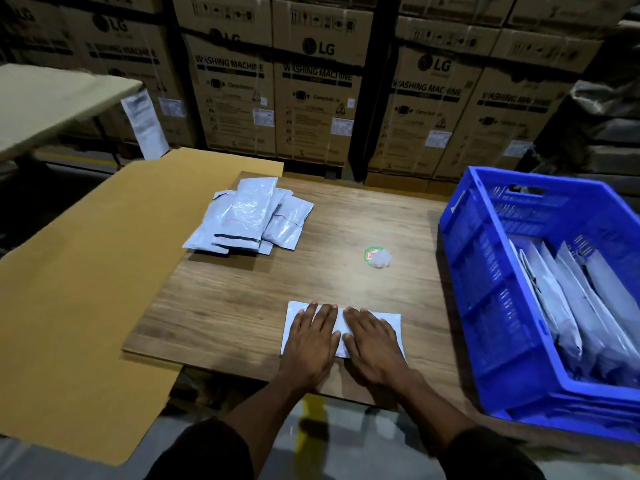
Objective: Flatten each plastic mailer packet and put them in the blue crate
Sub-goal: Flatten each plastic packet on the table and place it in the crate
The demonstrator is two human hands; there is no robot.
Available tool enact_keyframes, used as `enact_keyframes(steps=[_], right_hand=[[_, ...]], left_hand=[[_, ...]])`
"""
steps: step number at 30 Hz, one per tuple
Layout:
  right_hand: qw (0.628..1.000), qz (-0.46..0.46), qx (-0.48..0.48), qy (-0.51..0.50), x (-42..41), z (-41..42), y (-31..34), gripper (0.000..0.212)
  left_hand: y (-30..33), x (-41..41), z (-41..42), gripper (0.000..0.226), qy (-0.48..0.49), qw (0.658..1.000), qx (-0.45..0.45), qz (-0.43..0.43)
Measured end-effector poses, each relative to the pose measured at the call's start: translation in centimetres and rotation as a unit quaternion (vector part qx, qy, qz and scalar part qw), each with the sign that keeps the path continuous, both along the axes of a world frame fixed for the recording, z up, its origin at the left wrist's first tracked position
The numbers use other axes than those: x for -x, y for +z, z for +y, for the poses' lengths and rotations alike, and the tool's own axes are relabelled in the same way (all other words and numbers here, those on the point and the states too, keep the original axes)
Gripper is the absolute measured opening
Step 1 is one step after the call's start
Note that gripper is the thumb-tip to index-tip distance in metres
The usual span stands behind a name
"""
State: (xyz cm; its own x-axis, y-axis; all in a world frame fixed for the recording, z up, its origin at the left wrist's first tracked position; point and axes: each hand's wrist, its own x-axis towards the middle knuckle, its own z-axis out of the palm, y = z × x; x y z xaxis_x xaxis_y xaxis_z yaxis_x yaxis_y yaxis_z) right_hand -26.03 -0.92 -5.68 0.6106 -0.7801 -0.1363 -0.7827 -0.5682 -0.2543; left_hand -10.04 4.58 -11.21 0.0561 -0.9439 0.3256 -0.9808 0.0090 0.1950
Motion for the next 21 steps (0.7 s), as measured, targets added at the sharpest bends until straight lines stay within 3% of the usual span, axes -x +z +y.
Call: enact_keyframes(steps=[13, 18, 21], right_hand=[[0.997, 0.080, 0.002, -0.001, -0.6, 0.1, 0.1, 0.084], [0.996, 0.089, -0.009, -0.023, -1.1, 0.6, 0.6, 0.062], [0.995, 0.087, -0.018, -0.041, -1.8, 0.8, 0.9, 0.060]], left_hand=[[0.5, 0.0, 1.2, 0.055, 0.010, 1.000, 0.015, 0.011], [-0.1, -0.5, 1.3, 0.050, 0.002, 0.999, 0.050, 0.019], [-0.2, -0.9, 1.3, 0.049, 0.004, 0.999, 0.040, 0.023]])
